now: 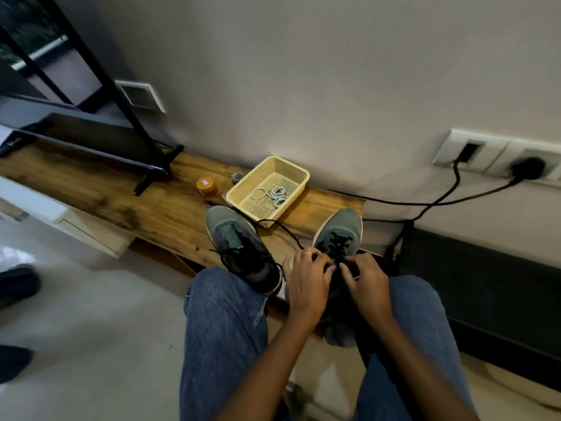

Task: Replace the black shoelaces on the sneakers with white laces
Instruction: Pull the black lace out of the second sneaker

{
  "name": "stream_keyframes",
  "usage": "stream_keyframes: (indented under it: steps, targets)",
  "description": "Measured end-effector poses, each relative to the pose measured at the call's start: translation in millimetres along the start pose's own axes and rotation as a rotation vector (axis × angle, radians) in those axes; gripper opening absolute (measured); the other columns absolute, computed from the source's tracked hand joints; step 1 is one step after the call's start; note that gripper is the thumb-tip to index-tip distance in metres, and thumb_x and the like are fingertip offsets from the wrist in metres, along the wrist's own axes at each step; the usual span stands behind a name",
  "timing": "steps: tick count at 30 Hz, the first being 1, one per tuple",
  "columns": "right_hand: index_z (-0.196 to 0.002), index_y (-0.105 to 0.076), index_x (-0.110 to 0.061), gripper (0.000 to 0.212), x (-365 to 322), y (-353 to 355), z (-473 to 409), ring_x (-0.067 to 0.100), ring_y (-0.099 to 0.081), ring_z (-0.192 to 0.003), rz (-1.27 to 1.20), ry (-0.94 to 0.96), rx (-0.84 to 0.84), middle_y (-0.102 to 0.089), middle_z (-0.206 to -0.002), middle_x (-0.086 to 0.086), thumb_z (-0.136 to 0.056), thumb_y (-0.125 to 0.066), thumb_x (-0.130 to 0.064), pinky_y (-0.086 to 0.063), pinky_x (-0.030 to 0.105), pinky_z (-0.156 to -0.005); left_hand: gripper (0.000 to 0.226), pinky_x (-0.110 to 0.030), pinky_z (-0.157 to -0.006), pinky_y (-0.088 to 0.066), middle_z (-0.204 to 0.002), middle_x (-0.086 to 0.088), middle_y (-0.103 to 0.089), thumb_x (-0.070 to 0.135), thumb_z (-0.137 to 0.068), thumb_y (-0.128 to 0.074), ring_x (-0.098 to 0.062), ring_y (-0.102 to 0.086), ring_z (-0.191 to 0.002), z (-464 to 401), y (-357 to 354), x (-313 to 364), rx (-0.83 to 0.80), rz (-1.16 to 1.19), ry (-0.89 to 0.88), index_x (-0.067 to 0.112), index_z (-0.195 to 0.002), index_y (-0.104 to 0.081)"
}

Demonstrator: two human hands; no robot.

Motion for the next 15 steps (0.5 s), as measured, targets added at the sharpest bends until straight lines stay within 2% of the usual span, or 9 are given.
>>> stream_keyframes:
  steps: [3, 8, 13, 15]
  targets:
    - [-0.110, -0.065, -0.009, 0.024, 0, -5, 9, 0.023, -0.058, -0.095, 0.000, -0.014, -0.018, -0.061, -0.103, 0.008, -0.088, -0.067, -0.019, -0.040, 0.027, -0.073, 0.014, -0.042, -0.091, -0.041, -0.103, 0.001, -0.061, 0.033, -0.083, -0.070, -0.021, -0.059, -0.097, 6, 2, 0, 0.031, -0.008, -0.005, 0.025, -0.095, -0.069]
    - [-0.114, -0.064, -0.004, 0.031, 1, -5, 14, 0.028, -0.062, -0.094, -0.015, 0.023, -0.015, -0.062, -0.102, 0.012, -0.085, -0.070, -0.013, -0.050, 0.038, -0.073, 0.031, -0.037, -0.098, -0.030, -0.121, 0.001, -0.051, 0.040, -0.091, -0.059, -0.018, -0.046, -0.116, 2, 3, 1, -0.105, -0.092, -0.030, 0.026, -0.118, -0.062]
    - [-0.116, -0.064, -0.004, 0.031, 0, -1, 18, 0.026, -0.060, -0.096, 0.006, 0.059, -0.011, -0.062, -0.103, 0.012, -0.087, -0.068, -0.013, -0.043, 0.028, -0.075, 0.026, -0.037, -0.096, -0.029, -0.116, 0.001, -0.052, 0.038, -0.092, -0.058, -0.018, -0.047, -0.112, 2, 2, 4, -0.115, -0.090, -0.009, 0.023, -0.113, -0.067]
    - [-0.115, -0.065, -0.003, 0.030, 1, 0, 18, 0.026, -0.061, -0.095, 0.002, 0.056, -0.004, -0.062, -0.102, 0.012, -0.086, -0.068, -0.011, -0.044, 0.028, -0.074, 0.022, -0.040, -0.097, -0.029, -0.115, -0.001, -0.055, 0.034, -0.093, -0.058, -0.020, -0.049, -0.112, 2, 3, 3, -0.097, -0.045, -0.003, 0.022, -0.109, -0.067]
Point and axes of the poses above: each hand's wrist, its own z-axis away from the middle knuckle, its own y-axis out of the back of the hand, x = y × z, the point moved 5 cm from there along -z, towards the middle knuckle
